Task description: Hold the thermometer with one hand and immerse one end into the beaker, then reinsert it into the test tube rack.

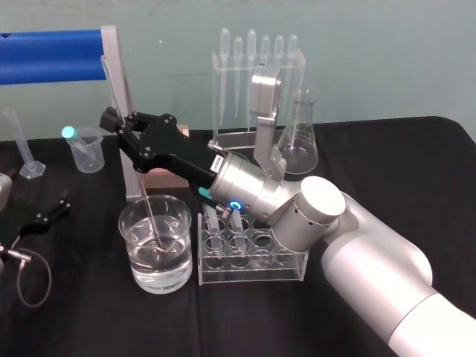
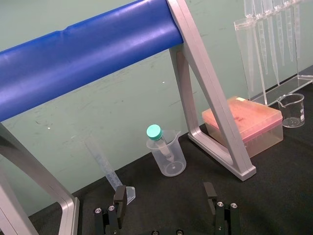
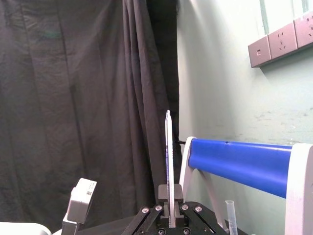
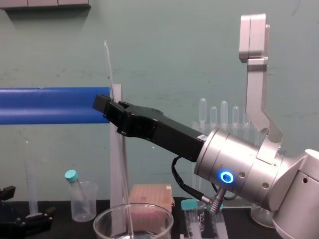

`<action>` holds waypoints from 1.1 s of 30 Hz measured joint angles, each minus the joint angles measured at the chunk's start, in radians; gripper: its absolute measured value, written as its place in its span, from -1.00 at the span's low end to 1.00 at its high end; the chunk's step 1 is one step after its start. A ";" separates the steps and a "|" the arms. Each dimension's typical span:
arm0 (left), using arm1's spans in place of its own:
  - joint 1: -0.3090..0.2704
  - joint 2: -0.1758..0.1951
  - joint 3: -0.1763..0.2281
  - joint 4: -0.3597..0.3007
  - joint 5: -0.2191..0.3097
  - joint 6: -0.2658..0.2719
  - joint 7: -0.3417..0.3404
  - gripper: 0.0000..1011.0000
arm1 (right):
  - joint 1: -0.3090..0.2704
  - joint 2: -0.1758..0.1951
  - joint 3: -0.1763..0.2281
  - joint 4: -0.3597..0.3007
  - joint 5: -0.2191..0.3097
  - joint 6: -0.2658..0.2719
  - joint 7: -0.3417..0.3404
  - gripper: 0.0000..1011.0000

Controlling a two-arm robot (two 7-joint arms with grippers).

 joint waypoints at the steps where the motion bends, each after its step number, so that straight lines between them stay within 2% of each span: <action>1: 0.000 0.000 0.000 0.000 0.000 0.000 0.000 0.99 | 0.000 0.000 0.000 0.000 0.000 0.000 0.000 -0.89; 33: 0.000 0.000 0.000 0.000 0.000 0.000 0.000 0.99 | 0.000 0.000 0.000 0.000 0.000 0.000 0.000 -0.89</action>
